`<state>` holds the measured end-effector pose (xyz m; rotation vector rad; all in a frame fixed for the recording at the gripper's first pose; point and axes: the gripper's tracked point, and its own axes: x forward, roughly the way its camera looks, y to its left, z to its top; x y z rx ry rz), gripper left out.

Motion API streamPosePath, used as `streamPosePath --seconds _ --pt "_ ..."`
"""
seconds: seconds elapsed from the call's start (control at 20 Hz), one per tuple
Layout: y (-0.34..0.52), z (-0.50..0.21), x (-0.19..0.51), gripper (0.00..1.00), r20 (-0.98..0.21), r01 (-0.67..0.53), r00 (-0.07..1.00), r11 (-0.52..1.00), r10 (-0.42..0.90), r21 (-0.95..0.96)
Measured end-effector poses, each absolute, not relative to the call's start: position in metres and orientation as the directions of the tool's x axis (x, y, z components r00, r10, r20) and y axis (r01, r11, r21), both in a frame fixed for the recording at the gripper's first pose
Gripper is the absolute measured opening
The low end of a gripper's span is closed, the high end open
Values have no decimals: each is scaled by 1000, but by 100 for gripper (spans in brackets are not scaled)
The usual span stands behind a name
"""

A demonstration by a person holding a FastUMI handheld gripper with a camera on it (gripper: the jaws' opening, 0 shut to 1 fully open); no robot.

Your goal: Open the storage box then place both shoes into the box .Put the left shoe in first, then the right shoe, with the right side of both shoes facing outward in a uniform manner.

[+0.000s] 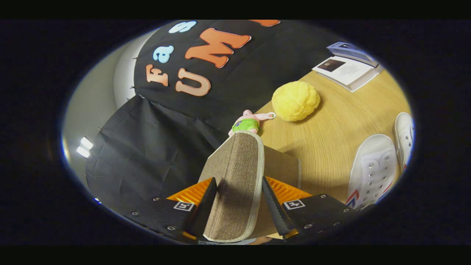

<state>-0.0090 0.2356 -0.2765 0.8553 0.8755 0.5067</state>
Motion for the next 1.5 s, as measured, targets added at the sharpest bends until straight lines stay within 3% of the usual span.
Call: streamPosePath --seconds 0.1,0.3,0.4,0.75,1.0,1.1,1.2,1.3,1.35,1.45,1.5 --pt "237 -263 -7 69 -404 -90 581 550 706 830" --pt "236 -258 1 49 -392 -91 605 549 693 831" --pt "238 -271 -2 48 -412 -54 573 534 709 844" --pt "254 -298 -14 78 -383 55 488 411 784 910" --pt "264 -291 -22 78 -307 105 433 291 847 951" --pt "263 -271 -24 74 -230 112 434 201 871 973" --pt "261 -269 -20 70 -212 70 460 202 862 977" --pt "259 -266 -16 57 -199 57 484 196 852 979" --pt "258 -268 -16 46 -211 53 492 213 844 976" --pt "262 -279 -18 33 -249 34 493 267 834 963" --pt "264 -284 -20 31 -261 29 484 283 835 959"
